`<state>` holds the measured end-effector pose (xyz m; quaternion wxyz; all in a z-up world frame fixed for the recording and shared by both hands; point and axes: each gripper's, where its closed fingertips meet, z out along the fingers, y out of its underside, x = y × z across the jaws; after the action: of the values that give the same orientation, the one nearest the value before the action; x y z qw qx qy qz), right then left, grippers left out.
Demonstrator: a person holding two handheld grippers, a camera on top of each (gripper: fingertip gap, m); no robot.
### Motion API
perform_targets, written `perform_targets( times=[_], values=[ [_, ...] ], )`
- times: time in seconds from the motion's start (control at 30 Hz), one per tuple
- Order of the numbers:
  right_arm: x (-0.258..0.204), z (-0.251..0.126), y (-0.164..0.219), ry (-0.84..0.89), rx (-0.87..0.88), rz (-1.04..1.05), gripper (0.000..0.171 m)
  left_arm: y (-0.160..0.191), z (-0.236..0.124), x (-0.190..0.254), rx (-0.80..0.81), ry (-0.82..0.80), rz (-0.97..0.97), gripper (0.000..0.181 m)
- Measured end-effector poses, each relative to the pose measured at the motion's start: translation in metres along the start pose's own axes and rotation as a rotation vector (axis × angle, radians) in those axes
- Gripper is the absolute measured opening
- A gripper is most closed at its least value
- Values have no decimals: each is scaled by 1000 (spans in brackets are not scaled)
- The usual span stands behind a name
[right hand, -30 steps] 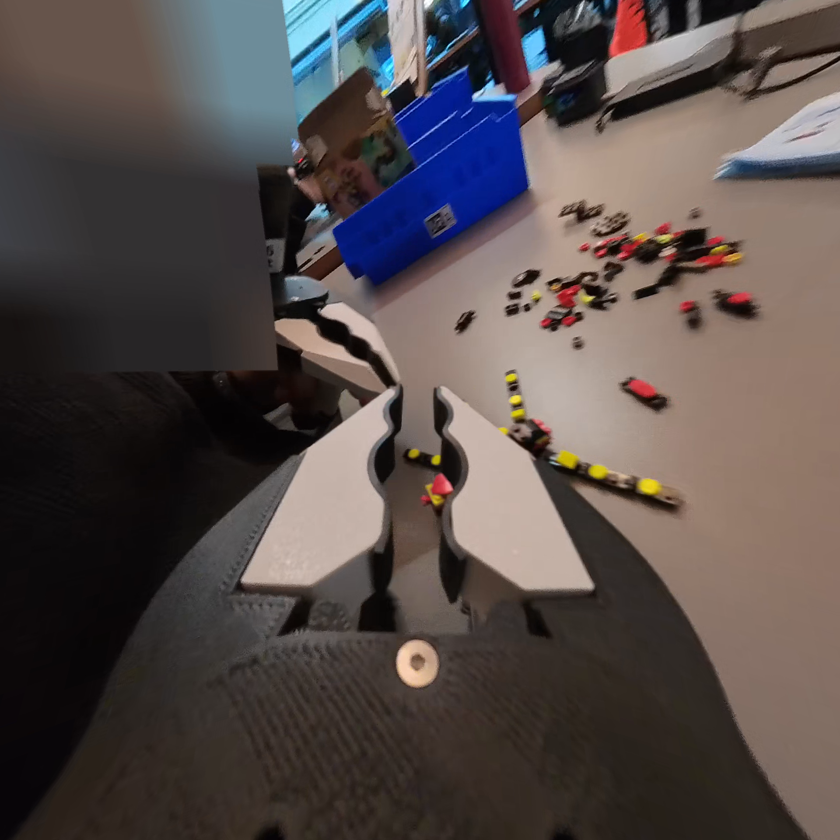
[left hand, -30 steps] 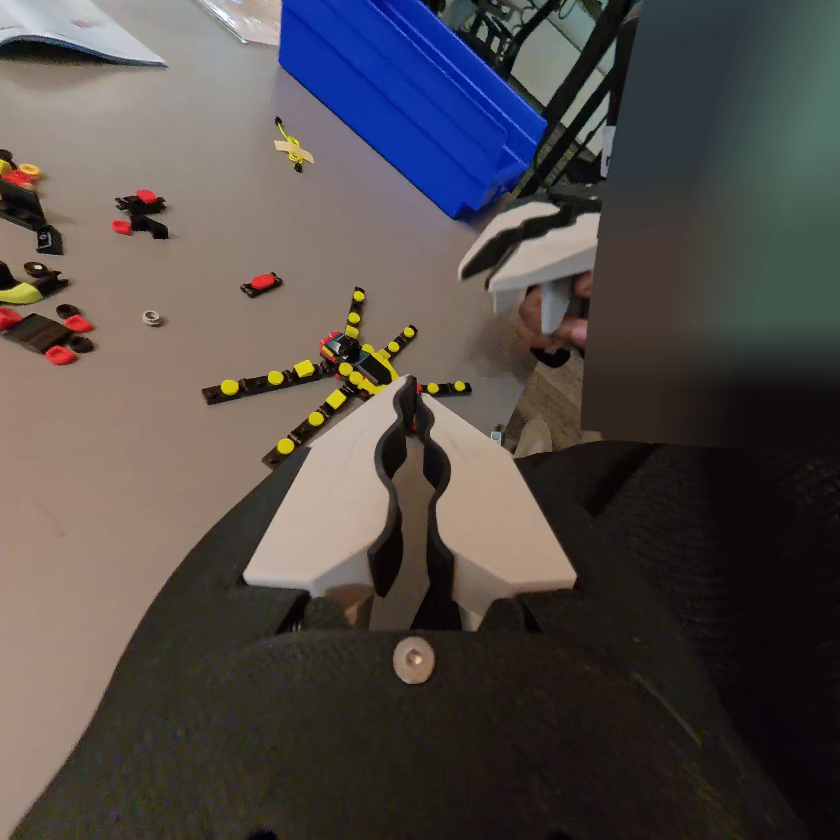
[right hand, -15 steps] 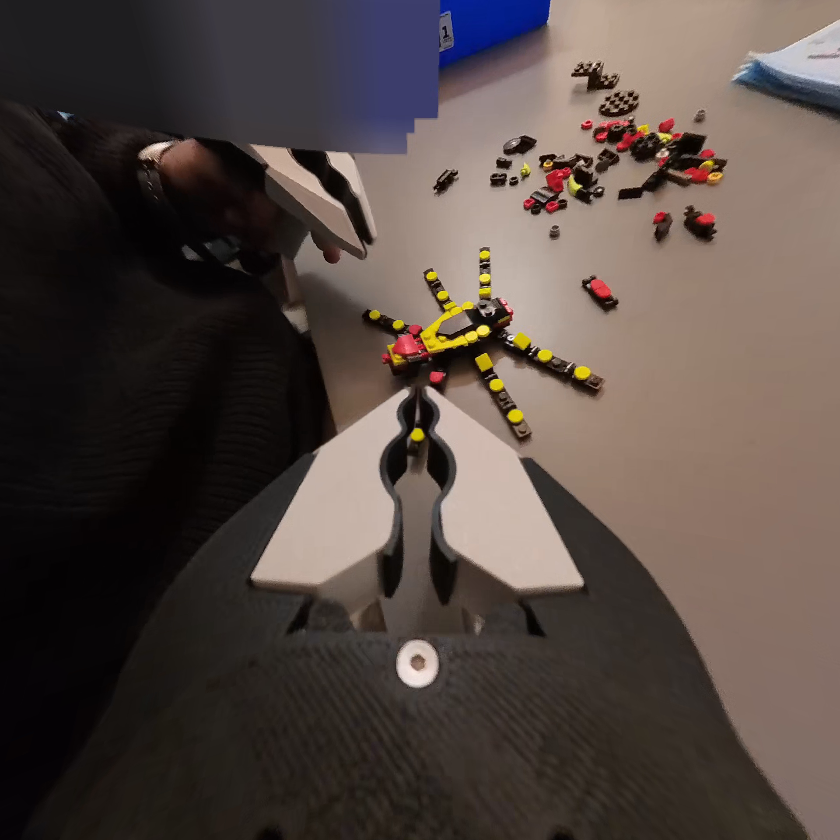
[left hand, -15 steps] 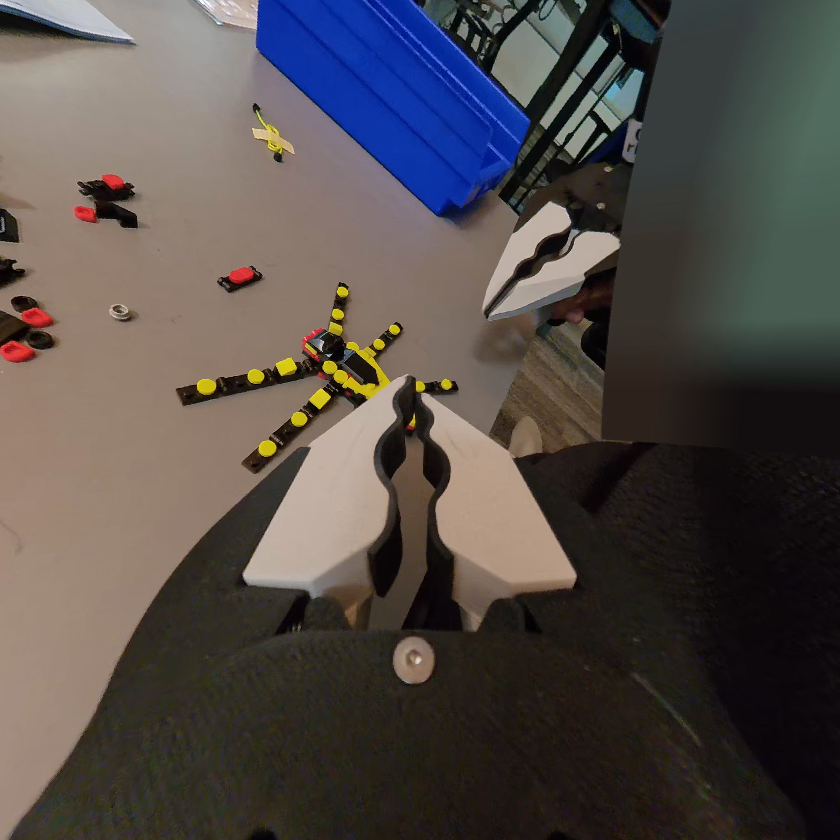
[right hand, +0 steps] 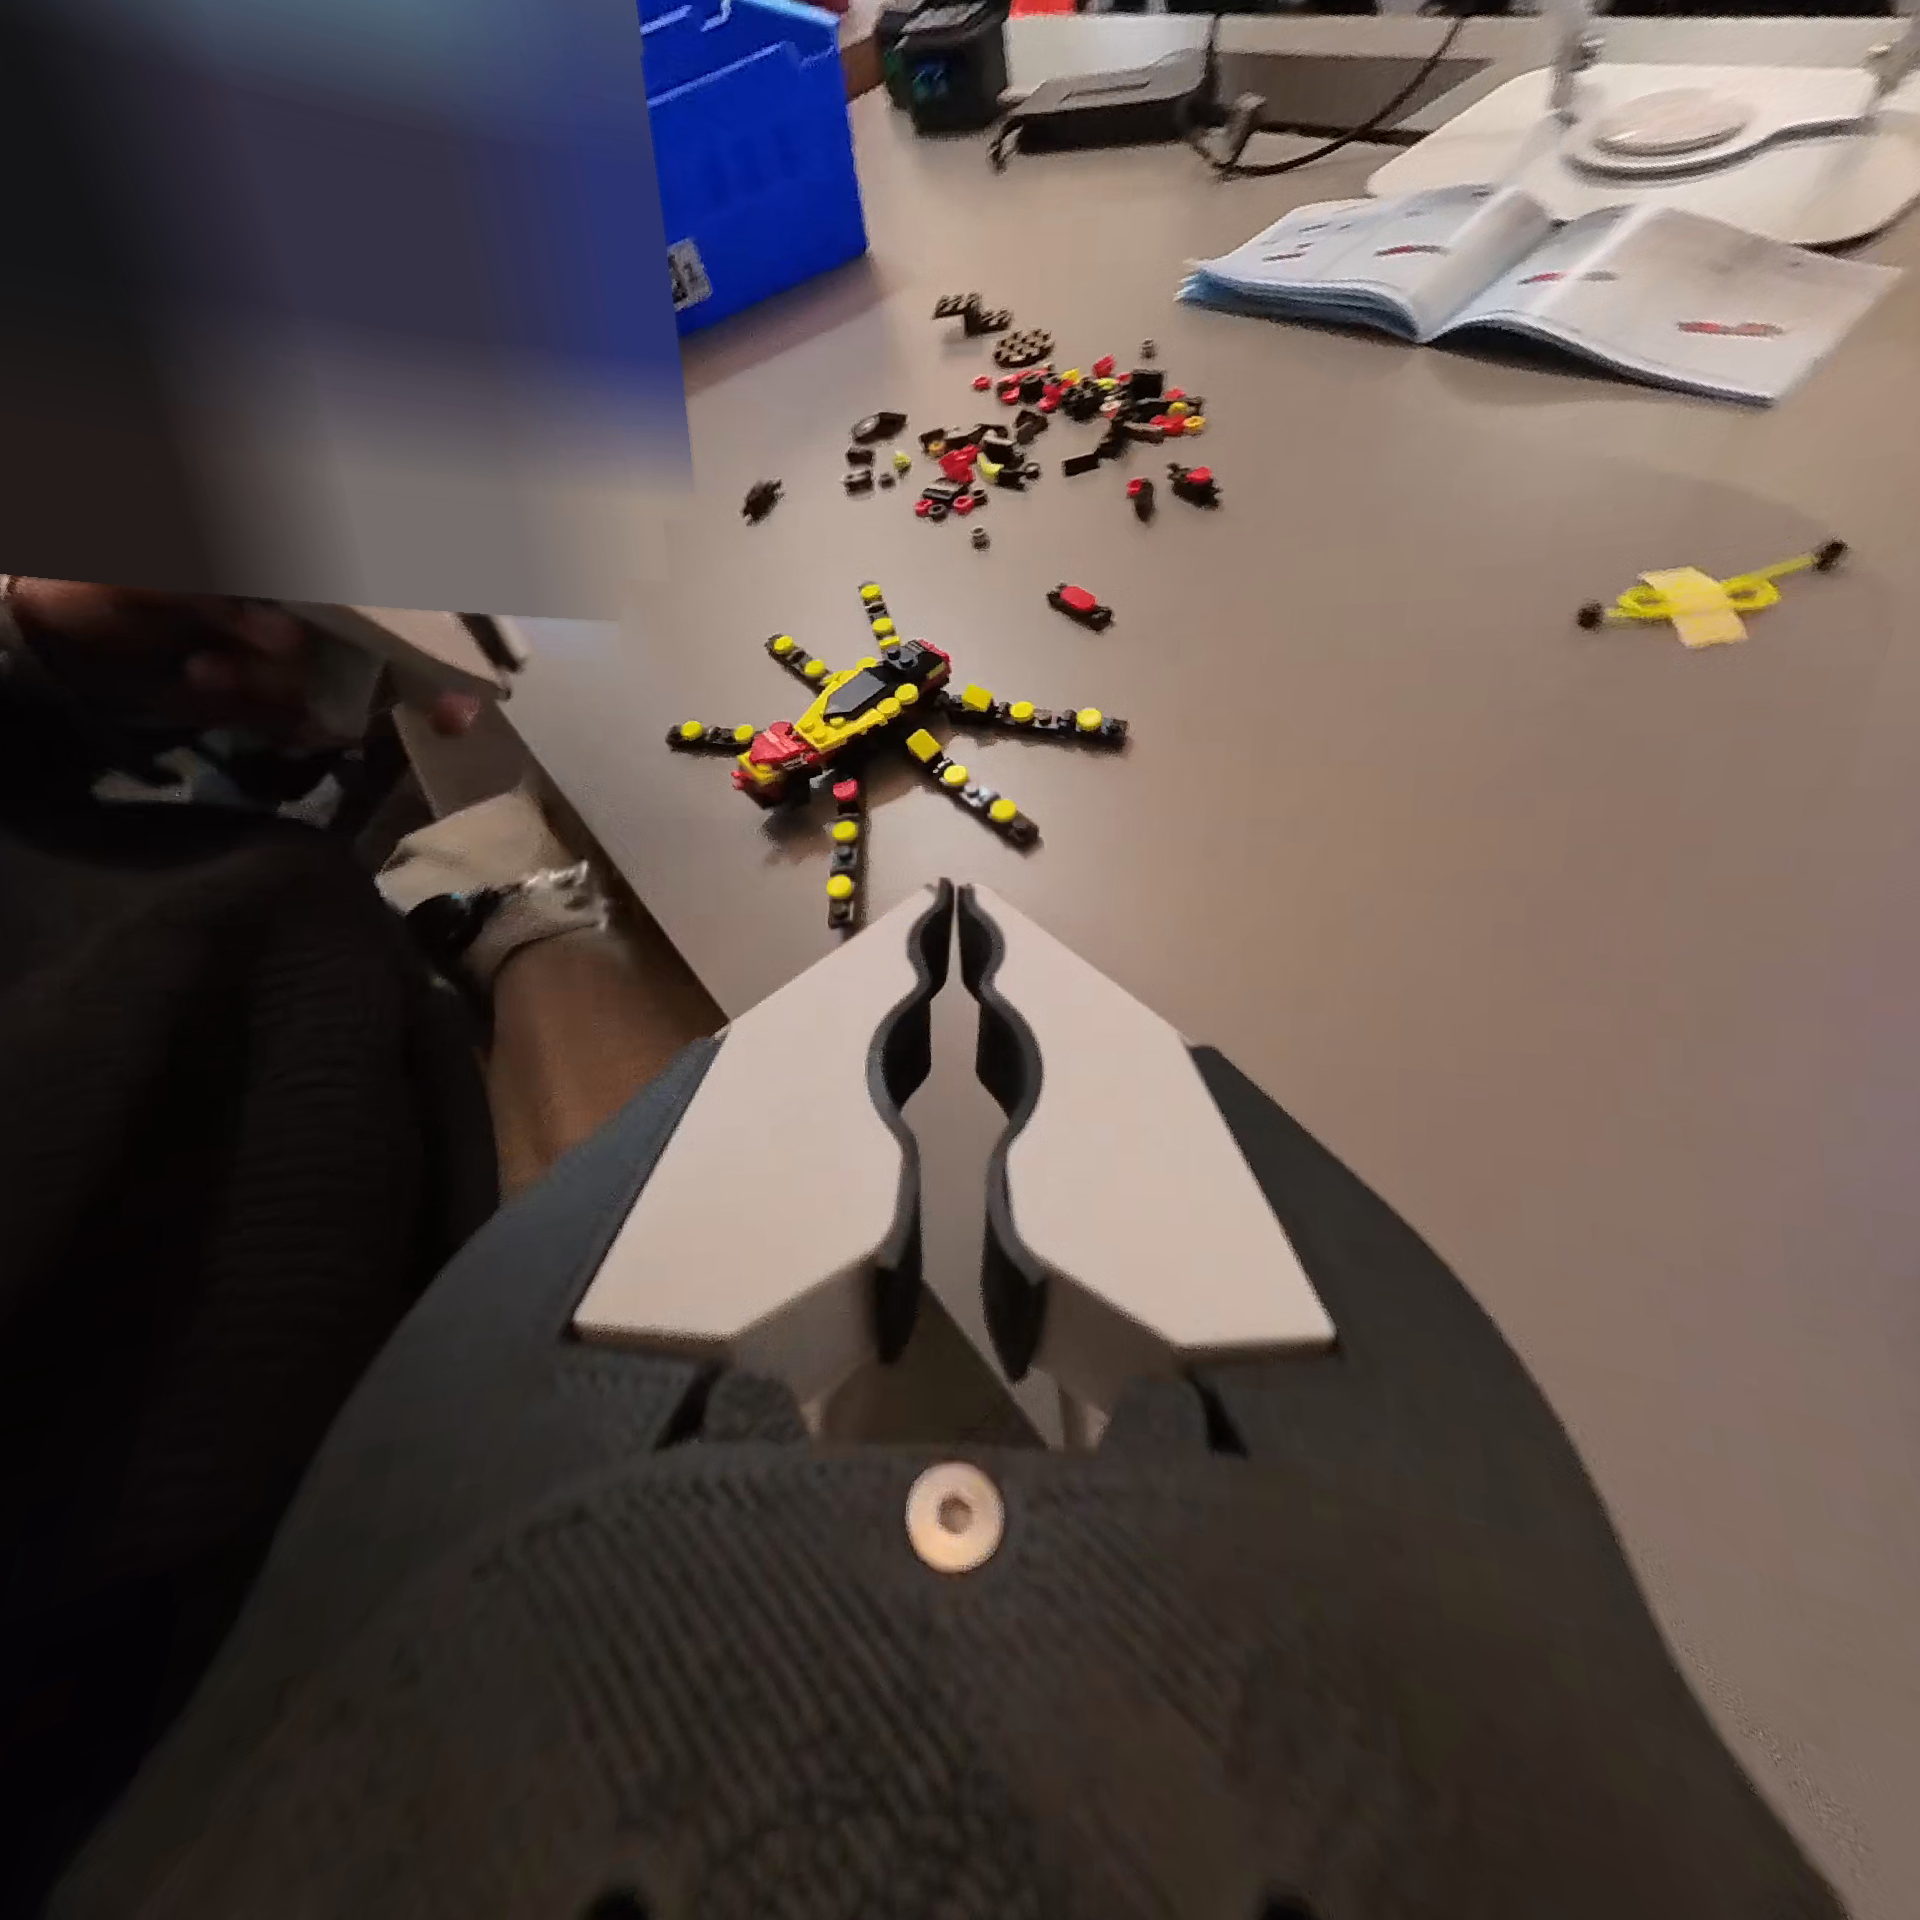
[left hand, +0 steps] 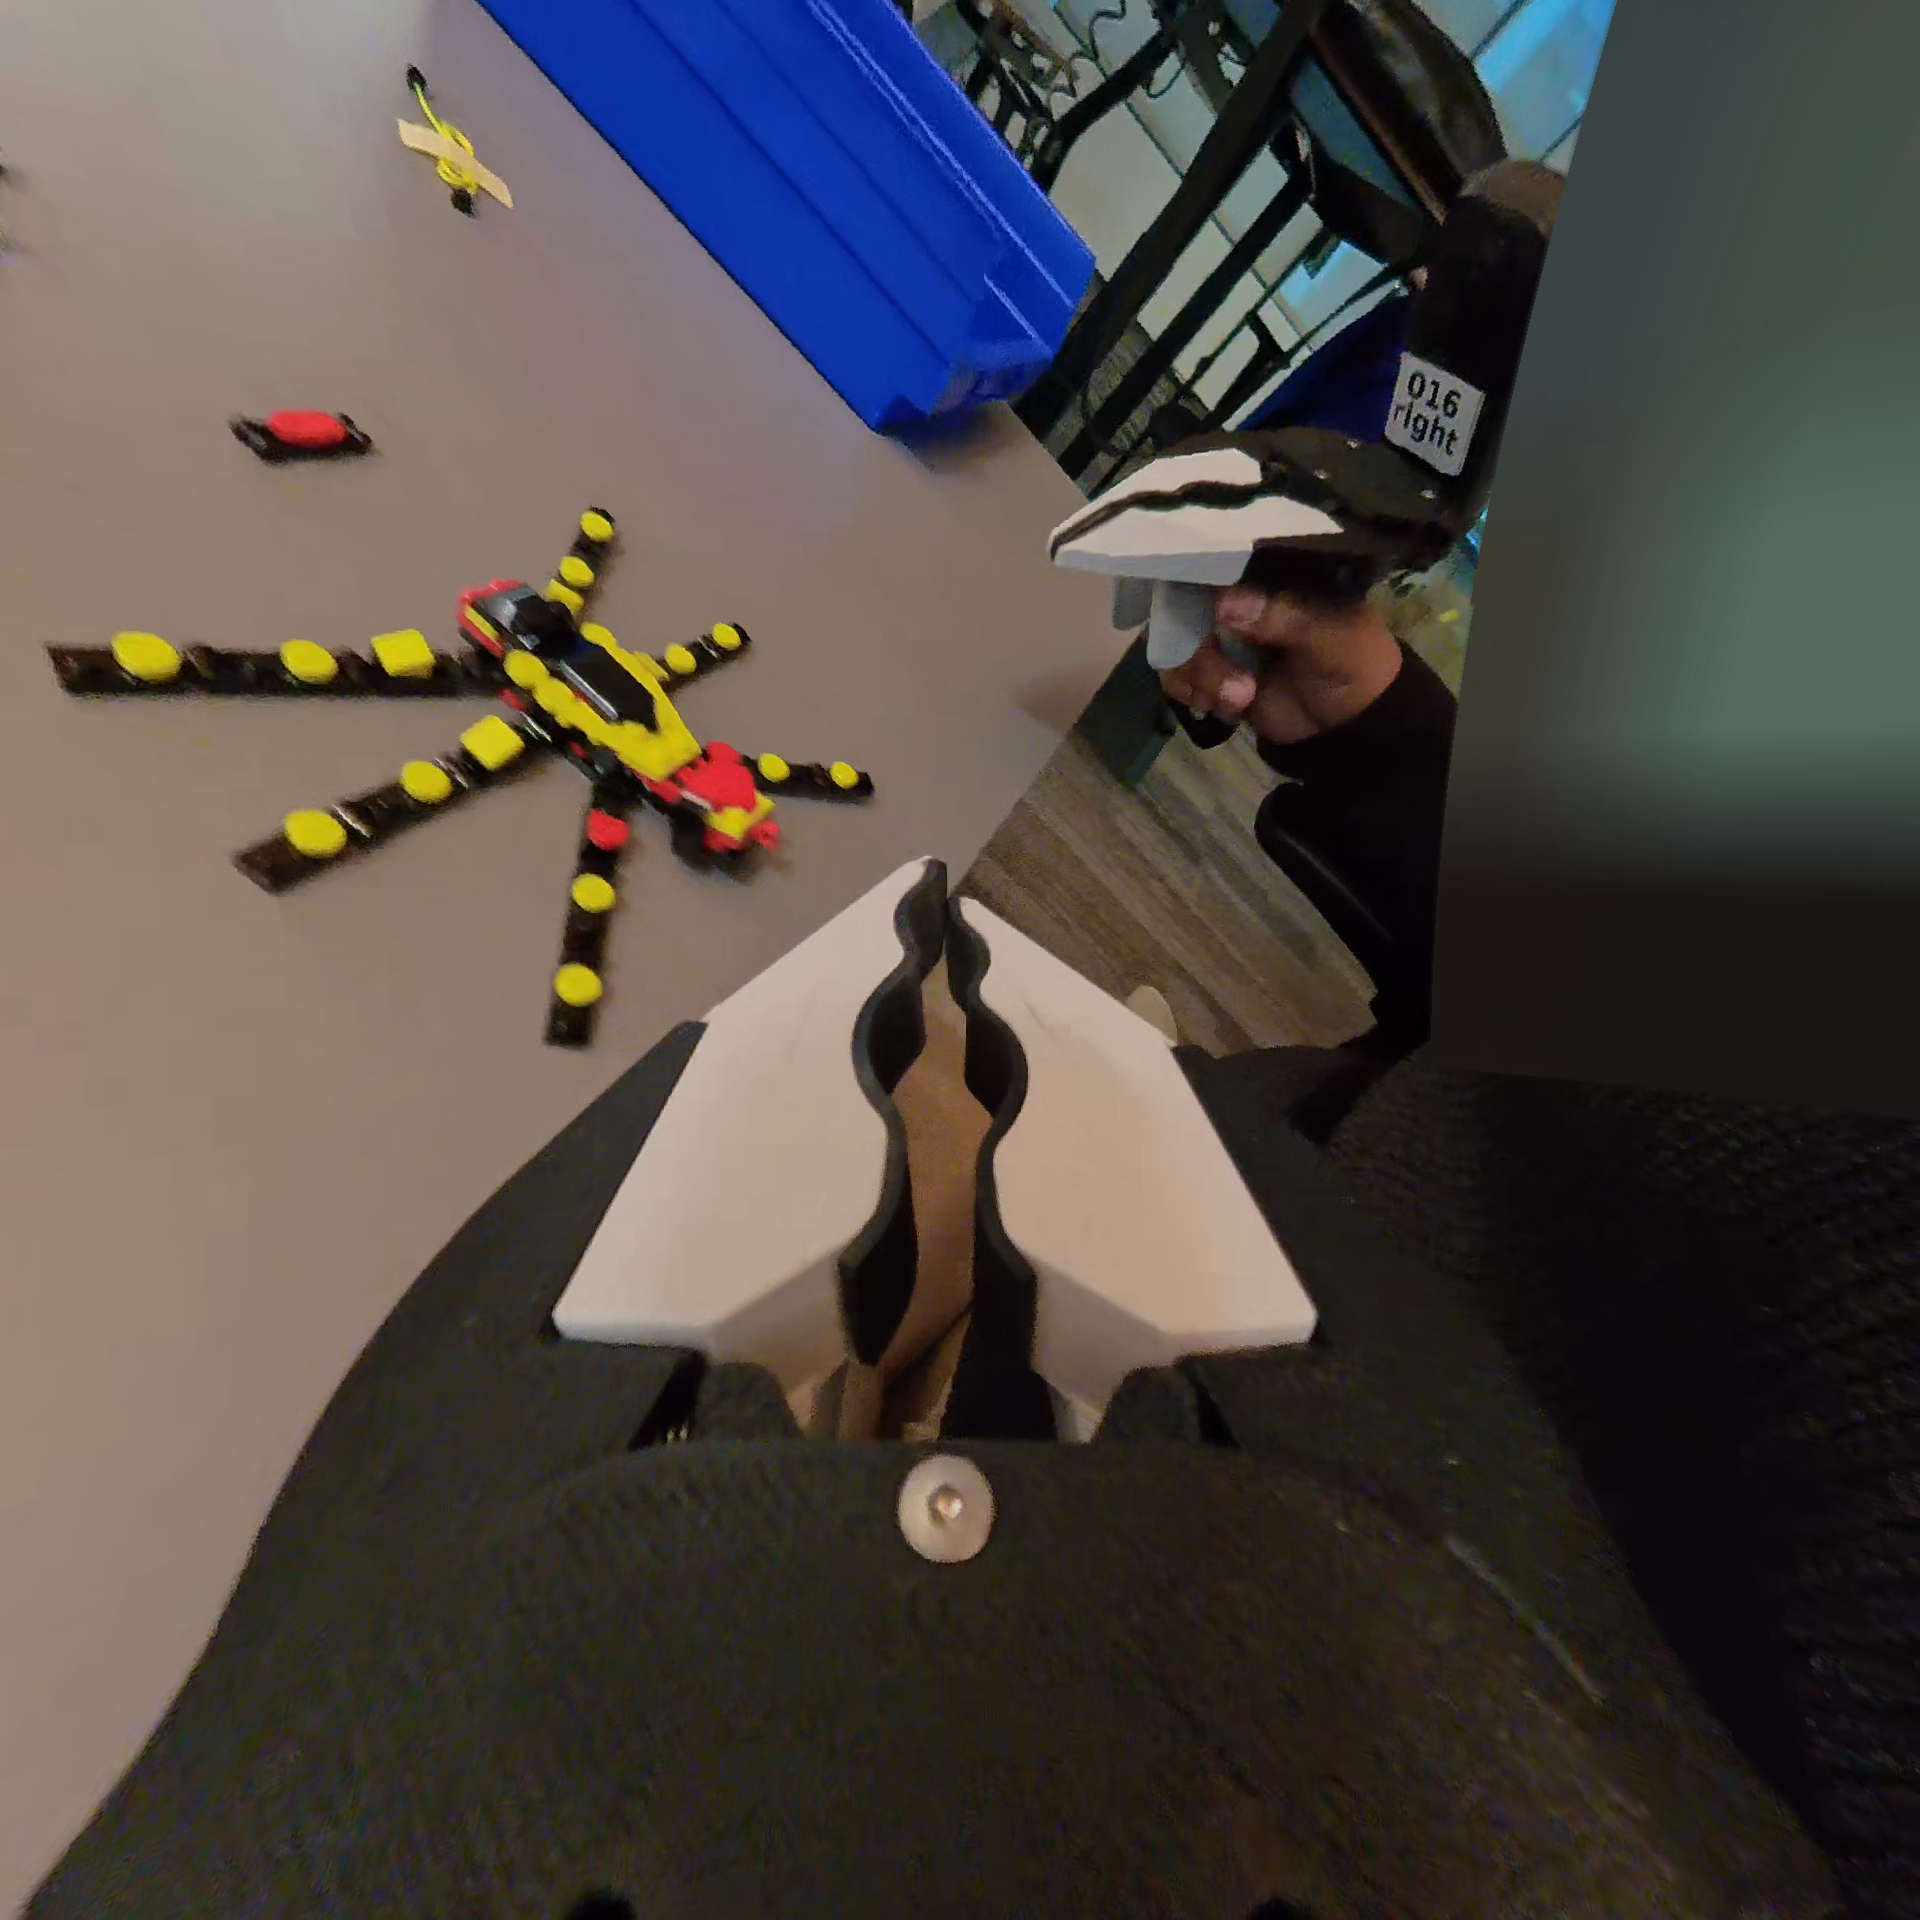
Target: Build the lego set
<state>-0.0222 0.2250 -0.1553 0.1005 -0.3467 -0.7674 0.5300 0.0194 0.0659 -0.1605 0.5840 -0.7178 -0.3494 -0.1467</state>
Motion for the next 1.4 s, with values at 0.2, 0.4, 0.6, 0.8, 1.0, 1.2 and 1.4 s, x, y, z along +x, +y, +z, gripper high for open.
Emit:
perform_targets(
  times=[0.2, 0.4, 0.6, 0.8, 1.0, 1.2, 1.4],
  values=[
    [-11, -36, 21, 40, 54, 82, 0, 34, -8, 34, 23, 12, -74, 0],
    [-26, -71, 41, 100, 69, 98, 0, 66, -14, 61, 24, -13, -86, 0],
    [-42, -111, 58, 111, 162, 227, 0, 107, -16, 92, 8, -15, -139, 0],
    [-60, -144, 86, 171, 155, 251, 12, 141, -22, 125, 27, -3, -185, 0],
    [-82, -176, 106, 242, 170, 247, 36, 165, -36, 159, 97, 23, -217, 0],
    [-77, -215, 108, 357, 261, 266, 58, 198, -53, 184, 112, -3, -207, 0],
    [-75, -218, 106, 360, 288, 259, 50, 223, -81, 194, 181, -93, -229, 0]
  ],
)
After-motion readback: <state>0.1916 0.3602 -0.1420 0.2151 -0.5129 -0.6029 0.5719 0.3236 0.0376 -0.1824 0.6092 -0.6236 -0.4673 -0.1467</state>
